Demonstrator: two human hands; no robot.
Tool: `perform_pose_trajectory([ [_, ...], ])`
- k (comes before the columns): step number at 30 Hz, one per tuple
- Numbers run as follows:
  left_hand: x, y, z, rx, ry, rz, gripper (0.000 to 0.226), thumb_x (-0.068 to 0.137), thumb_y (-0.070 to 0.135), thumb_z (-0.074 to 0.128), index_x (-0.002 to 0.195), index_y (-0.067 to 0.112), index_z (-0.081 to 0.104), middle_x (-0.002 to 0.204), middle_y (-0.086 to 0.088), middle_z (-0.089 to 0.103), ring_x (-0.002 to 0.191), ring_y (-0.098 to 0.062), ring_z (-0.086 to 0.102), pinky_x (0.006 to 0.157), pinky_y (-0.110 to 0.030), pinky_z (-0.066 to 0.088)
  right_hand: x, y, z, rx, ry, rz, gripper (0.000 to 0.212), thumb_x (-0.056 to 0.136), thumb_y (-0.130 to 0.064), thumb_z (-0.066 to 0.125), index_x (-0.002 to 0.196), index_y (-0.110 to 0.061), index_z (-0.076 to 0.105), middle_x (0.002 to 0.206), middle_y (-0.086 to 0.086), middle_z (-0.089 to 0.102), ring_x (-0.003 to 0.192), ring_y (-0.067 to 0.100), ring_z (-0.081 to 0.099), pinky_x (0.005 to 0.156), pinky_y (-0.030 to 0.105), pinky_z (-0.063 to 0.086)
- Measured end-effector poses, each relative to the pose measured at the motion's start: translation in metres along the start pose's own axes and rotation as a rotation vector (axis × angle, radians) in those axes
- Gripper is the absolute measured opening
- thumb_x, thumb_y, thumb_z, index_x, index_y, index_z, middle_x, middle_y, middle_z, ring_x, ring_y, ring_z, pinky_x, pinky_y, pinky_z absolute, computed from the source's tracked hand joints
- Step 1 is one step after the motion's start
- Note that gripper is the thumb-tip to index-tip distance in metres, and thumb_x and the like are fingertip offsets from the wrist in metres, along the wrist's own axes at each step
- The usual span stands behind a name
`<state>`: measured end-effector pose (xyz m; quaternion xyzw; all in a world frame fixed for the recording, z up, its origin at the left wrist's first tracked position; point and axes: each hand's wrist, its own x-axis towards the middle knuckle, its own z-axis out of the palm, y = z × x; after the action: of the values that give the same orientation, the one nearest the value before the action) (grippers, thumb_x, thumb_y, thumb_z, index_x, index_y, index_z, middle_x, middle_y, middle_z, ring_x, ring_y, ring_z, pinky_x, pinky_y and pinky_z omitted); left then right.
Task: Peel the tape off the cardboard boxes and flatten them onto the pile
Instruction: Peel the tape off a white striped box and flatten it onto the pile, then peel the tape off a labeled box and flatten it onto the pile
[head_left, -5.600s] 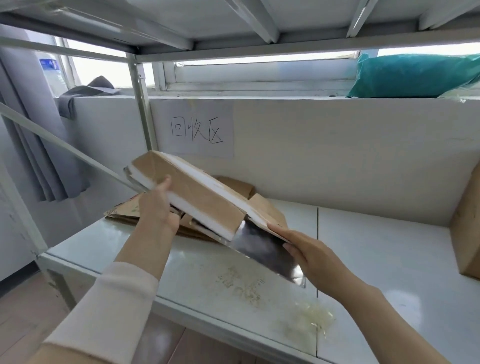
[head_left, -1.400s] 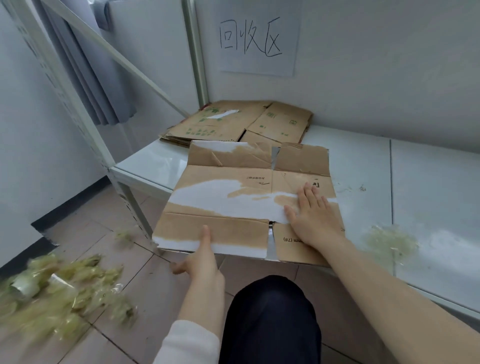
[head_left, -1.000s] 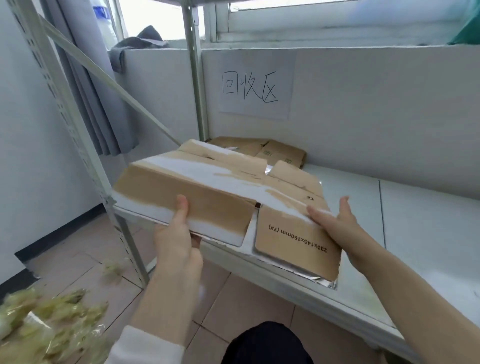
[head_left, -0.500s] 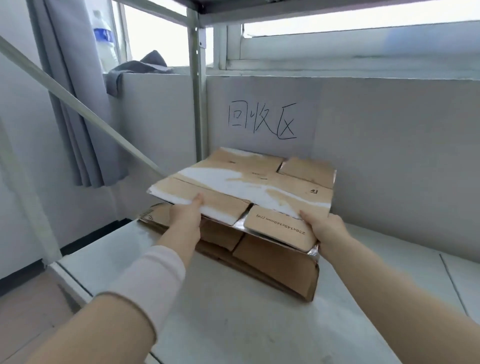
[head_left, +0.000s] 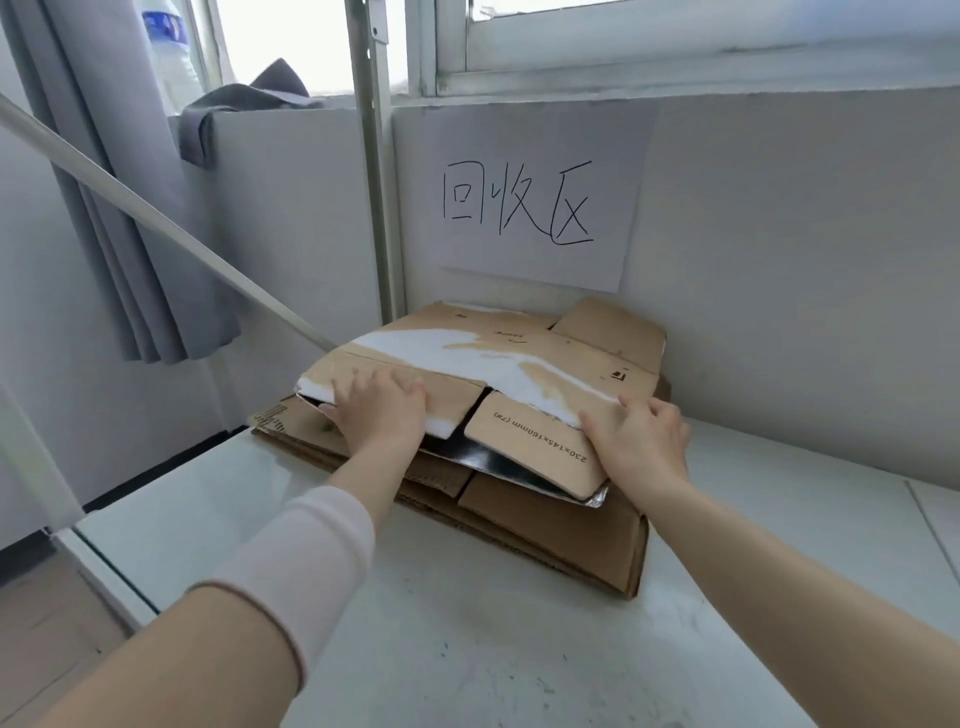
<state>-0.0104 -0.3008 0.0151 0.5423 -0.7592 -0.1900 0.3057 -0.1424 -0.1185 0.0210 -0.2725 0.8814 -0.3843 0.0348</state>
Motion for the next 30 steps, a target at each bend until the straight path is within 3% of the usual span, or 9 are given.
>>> perform_pose_trajectory([
  [2,-0.006,0.012,-0.01,-0.002,-0.025,0.083,0.038,0.094,0.035,0.042,0.127,0.02,0.056,0.139,-0.004,0.049,0.137,-0.028,0.027,0.115,-0.05,0.012,0.0,-0.007,-0.004,-0.033,0.003,-0.015,0.06,0.092,-0.048,0.041,0.14,-0.013,0.034,0.146,0.013,0.025,0.136,0.03,0.016,0.109,0.038,0.022],
  [6,-0.029,0.036,-0.042,0.025,-0.021,0.268,0.039,0.097,0.032,0.042,0.13,0.015,0.052,0.136,-0.007,0.051,0.128,-0.027,0.041,0.109,-0.039,0.028,-0.007,-0.019,-0.023,-0.047,0.03,-0.061,0.056,0.095,-0.042,0.037,0.139,-0.008,0.035,0.146,0.013,0.031,0.135,0.031,0.024,0.108,0.039,0.023],
  [9,-0.057,0.06,-0.059,0.257,-0.087,0.487,0.04,0.097,0.033,0.042,0.132,0.015,0.049,0.133,-0.008,0.052,0.124,-0.026,0.044,0.104,-0.036,0.031,-0.028,-0.011,-0.051,-0.168,0.036,-0.13,0.051,0.095,-0.037,0.04,0.136,-0.008,0.038,0.139,0.012,0.041,0.128,0.031,0.036,0.103,0.039,0.03],
  [13,-0.12,0.104,-0.064,0.546,-0.22,0.784,0.041,0.097,0.035,0.041,0.131,0.015,0.048,0.134,-0.006,0.051,0.124,-0.025,0.044,0.102,-0.034,0.033,-0.075,0.031,-0.104,-0.441,-0.009,-0.212,0.051,0.096,-0.036,0.038,0.14,-0.01,0.032,0.14,0.009,0.041,0.129,0.027,0.037,0.102,0.038,0.032],
  [17,-0.207,0.15,-0.047,0.694,-0.267,1.029,0.037,0.097,0.031,0.039,0.127,0.012,0.049,0.134,-0.009,0.05,0.129,-0.027,0.04,0.108,-0.037,0.025,-0.134,0.094,-0.177,-0.709,0.017,-0.194,0.046,0.096,-0.038,0.037,0.134,-0.012,0.038,0.133,0.007,0.048,0.122,0.027,0.043,0.099,0.039,0.034],
  [20,-0.287,0.194,-0.029,0.654,-0.342,1.155,0.04,0.097,0.032,0.04,0.131,0.012,0.047,0.138,-0.01,0.048,0.136,-0.029,0.033,0.114,-0.039,0.018,-0.18,0.152,-0.242,-0.9,0.054,-0.14,0.045,0.096,-0.038,0.035,0.133,-0.013,0.038,0.132,0.006,0.047,0.122,0.026,0.042,0.101,0.04,0.03],
  [25,-0.43,0.273,-0.013,0.412,-0.391,1.39,0.044,0.096,0.034,0.043,0.133,0.011,0.044,0.137,-0.011,0.049,0.13,-0.028,0.038,0.111,-0.037,0.025,-0.259,0.247,-0.352,-1.007,0.149,0.057,0.045,0.095,-0.037,0.039,0.132,-0.013,0.042,0.132,0.007,0.049,0.126,0.026,0.041,0.107,0.042,0.026],
  [30,-0.529,0.343,-0.001,0.043,-0.553,1.307,0.072,0.094,0.039,0.047,0.148,0.009,0.012,0.147,-0.011,0.035,0.136,-0.026,0.033,0.112,-0.037,0.023,-0.304,0.313,-0.425,-0.959,0.255,0.226,0.041,0.09,-0.029,0.052,0.124,-0.007,0.053,0.124,0.014,0.056,0.12,0.032,0.048,0.104,0.048,0.032],
])
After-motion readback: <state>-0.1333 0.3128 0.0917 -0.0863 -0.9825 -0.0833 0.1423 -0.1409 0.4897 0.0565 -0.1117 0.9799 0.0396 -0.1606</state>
